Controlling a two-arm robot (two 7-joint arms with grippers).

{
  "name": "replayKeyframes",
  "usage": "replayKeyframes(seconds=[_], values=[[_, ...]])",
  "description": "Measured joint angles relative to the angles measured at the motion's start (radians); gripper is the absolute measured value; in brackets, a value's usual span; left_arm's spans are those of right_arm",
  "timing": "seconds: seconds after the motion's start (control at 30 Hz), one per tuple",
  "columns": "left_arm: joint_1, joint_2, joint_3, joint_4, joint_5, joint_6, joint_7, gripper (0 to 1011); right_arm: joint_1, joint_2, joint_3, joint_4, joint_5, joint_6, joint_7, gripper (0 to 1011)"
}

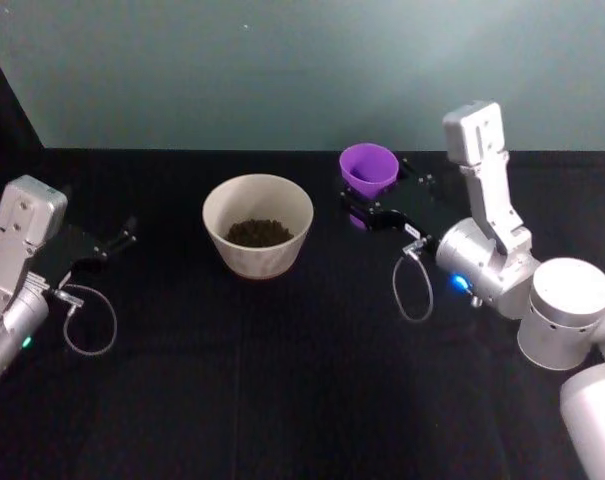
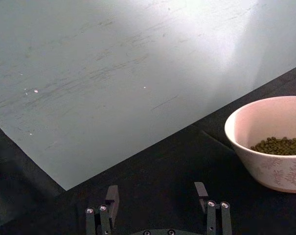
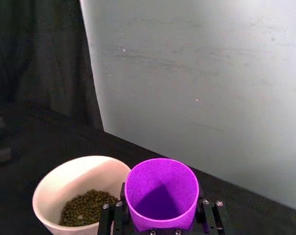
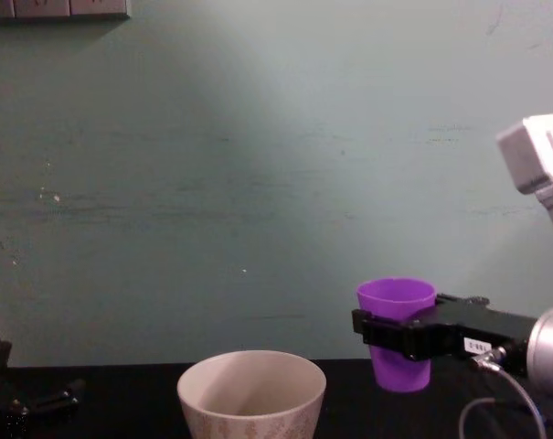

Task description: Pick up the cup and pour the mung beans from the cup into the bowl.

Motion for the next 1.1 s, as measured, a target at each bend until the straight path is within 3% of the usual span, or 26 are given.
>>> replayKeyframes(seconds=[0.13,0.37,0.67,1.1], values=[[0.000,0.000,0.000,0.000,0.000,0.000,0.000,1000,-0.006,-0.006,0.016,0.027,0.047,-0.009,0.007,731],[0.000,0.000,0.000,0.000,0.000,0.000,0.000,1000,-0.021,0.003,0.013,0.051,0.077,-0.045,0.011,731],[0.000,0.000,0.000,0.000,0.000,0.000,0.000,1000,-0.029,0.024,-0.008,0.086,0.094,-0.119,0.015,731],[0.000,0.000,0.000,0.000,0.000,0.000,0.000,1000,-0.034,0.047,-0.036,0.108,0.109,-0.134,-0.008,731]])
